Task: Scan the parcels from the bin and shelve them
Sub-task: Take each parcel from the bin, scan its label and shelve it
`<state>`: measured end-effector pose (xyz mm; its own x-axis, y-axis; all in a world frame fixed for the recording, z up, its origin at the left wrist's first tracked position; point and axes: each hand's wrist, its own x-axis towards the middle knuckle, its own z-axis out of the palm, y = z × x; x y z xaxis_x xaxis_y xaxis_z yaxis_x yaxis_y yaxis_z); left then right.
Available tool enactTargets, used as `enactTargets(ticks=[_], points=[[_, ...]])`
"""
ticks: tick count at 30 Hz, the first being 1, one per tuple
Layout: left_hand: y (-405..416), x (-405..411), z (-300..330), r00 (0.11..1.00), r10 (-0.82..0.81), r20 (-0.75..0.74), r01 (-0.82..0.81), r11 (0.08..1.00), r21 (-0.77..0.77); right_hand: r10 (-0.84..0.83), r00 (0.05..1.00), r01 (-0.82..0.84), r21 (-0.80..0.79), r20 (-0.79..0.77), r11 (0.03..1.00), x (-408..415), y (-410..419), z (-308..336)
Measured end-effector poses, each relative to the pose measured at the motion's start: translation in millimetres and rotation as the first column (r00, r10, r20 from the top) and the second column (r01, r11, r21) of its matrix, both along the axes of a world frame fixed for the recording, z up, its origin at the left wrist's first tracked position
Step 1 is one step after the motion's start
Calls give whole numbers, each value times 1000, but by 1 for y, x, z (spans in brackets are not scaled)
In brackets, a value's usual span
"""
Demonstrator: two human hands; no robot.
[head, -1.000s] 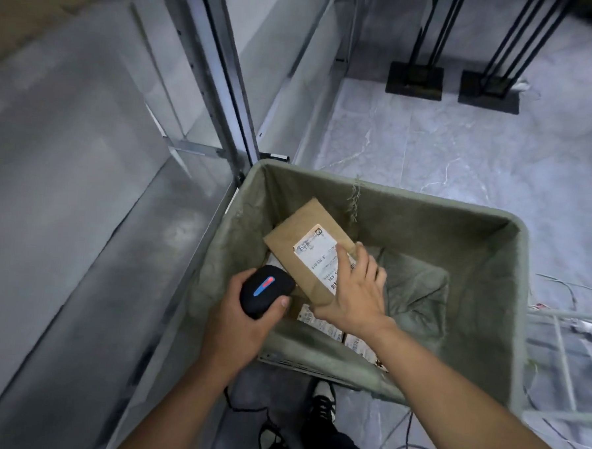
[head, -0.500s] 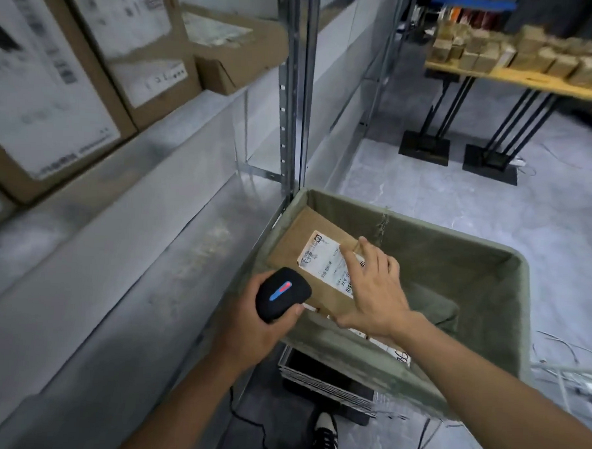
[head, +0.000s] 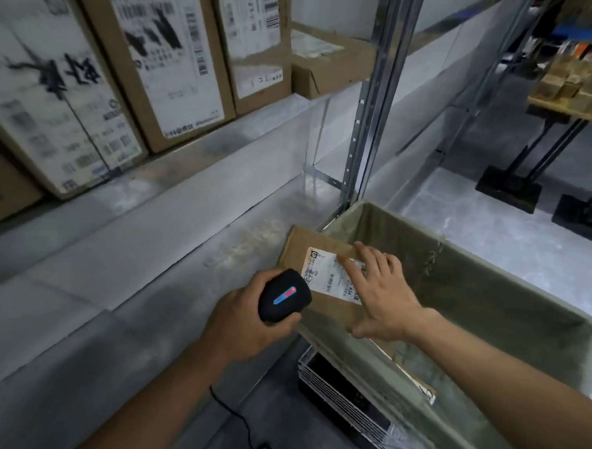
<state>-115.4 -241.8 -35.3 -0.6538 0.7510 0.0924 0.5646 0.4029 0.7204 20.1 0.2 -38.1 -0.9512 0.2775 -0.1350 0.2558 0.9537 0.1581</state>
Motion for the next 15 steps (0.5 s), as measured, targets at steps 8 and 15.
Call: enactTargets(ticks=[8, 15], points=[[-36, 23, 5, 971, 87, -221, -129, 975, -182, 317, 949, -317, -36, -8, 948, -29, -9, -6], [-94, 43, 21, 943, 134, -304, -225, 932, -285, 553, 832, -554, -61, -32, 830, -64, -50, -14]])
